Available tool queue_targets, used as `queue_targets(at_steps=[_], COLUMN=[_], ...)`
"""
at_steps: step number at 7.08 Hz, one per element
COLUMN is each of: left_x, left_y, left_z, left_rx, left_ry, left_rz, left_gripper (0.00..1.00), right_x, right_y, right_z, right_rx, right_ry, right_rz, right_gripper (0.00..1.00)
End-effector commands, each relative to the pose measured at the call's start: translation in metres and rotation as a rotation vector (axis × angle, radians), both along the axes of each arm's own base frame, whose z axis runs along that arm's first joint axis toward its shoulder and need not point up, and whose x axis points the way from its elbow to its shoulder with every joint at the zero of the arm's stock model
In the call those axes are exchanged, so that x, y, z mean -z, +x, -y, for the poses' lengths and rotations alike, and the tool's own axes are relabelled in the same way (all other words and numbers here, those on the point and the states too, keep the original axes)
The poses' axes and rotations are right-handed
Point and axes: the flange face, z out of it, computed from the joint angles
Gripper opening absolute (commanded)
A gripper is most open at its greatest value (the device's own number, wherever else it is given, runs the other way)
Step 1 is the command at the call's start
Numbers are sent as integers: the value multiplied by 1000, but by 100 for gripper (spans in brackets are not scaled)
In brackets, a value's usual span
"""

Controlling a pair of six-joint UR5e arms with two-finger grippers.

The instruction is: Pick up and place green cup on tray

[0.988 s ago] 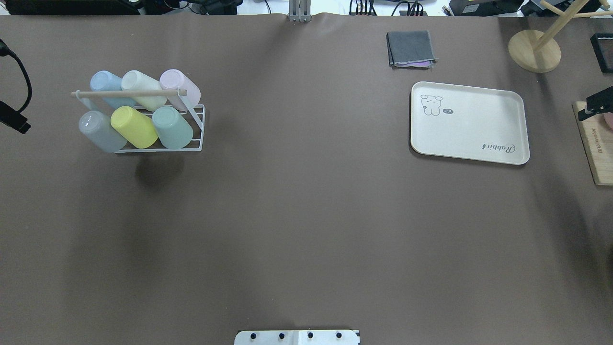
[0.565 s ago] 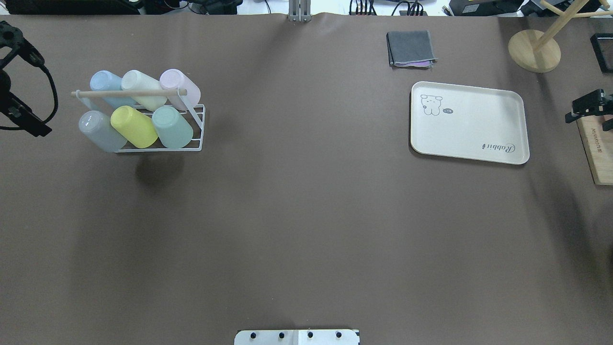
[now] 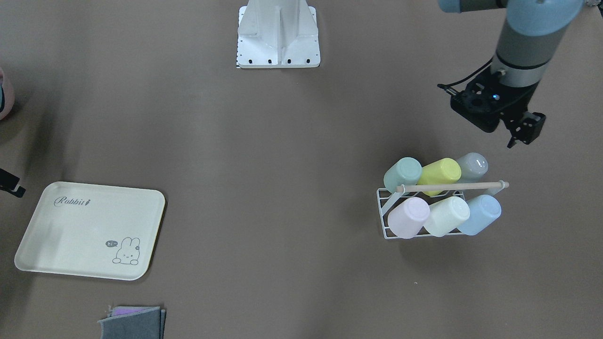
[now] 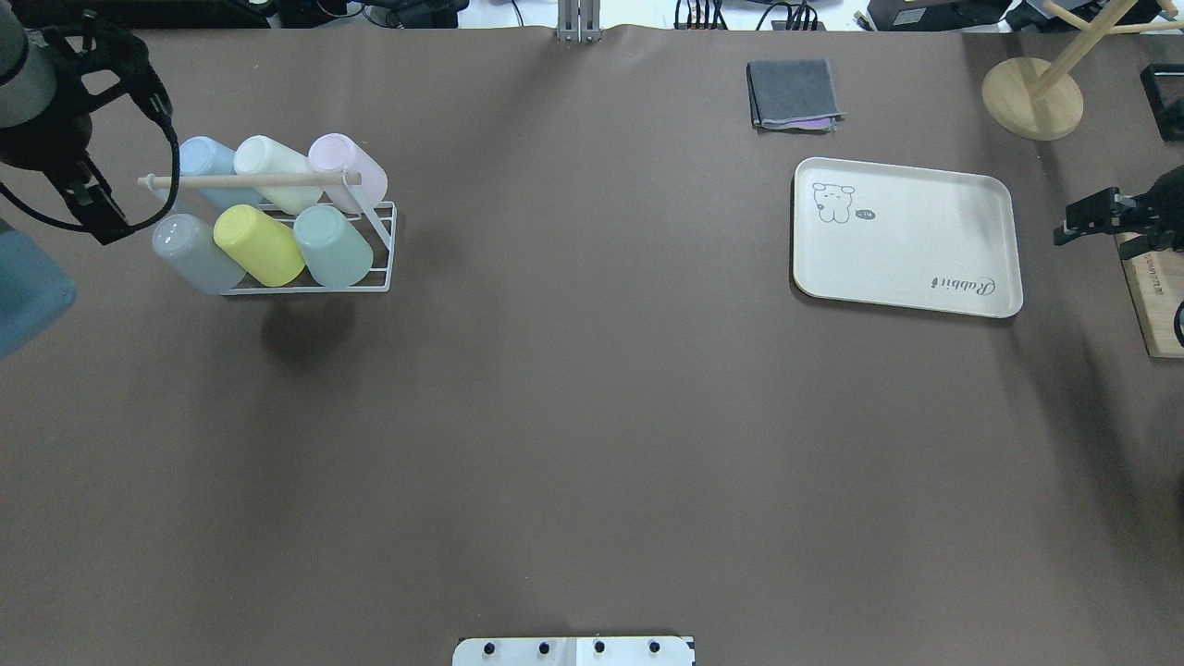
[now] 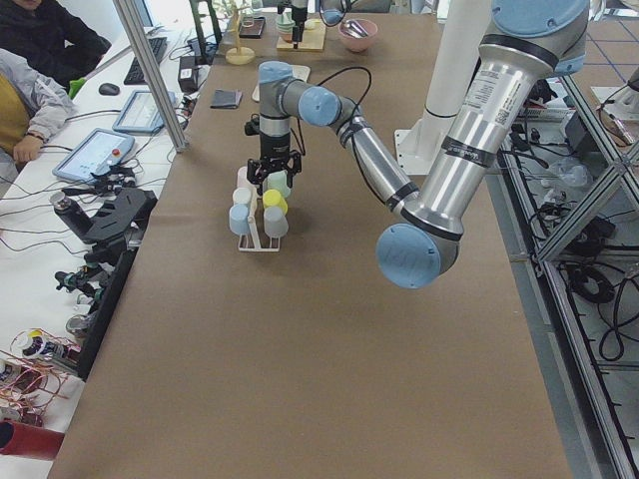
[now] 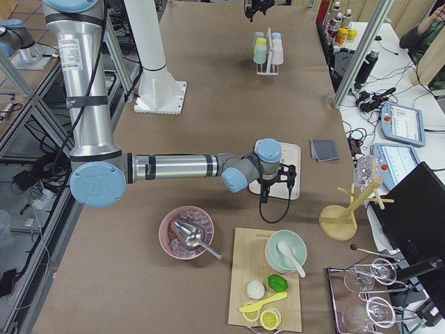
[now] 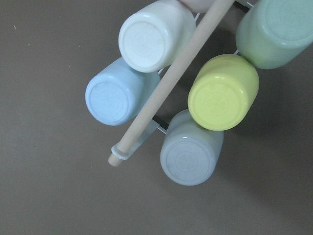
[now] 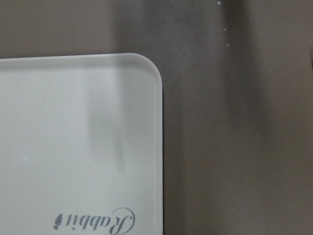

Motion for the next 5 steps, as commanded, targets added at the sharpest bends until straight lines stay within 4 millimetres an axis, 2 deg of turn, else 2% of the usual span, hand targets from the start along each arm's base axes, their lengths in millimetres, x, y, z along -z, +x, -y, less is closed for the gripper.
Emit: queue_targets(at_steps=[1,2,3,4,5], left_x=[27,52,67,65,62], left_y=[58,87,124,141,170], left_z=[-22,-32,-56,-67,-63], left_rx=[-69,-110,-187,-221,-251], left_ry=[119,161,183,222,220], left_rz=[223,340,434,503,557], left_gripper=[97,97,97,97,97], right_x=[0,-6,-15,-35,-40], right_y=[-27,-36,-42,-43,-45], right_z=[-3,-4,-3,-4,0], right_rx=[32,35,39,37,34], right_ry=[17,26,39,66,80], right_rz=[-27,-57,-55,-40,-32], right_gripper=[100,100,100,100,100])
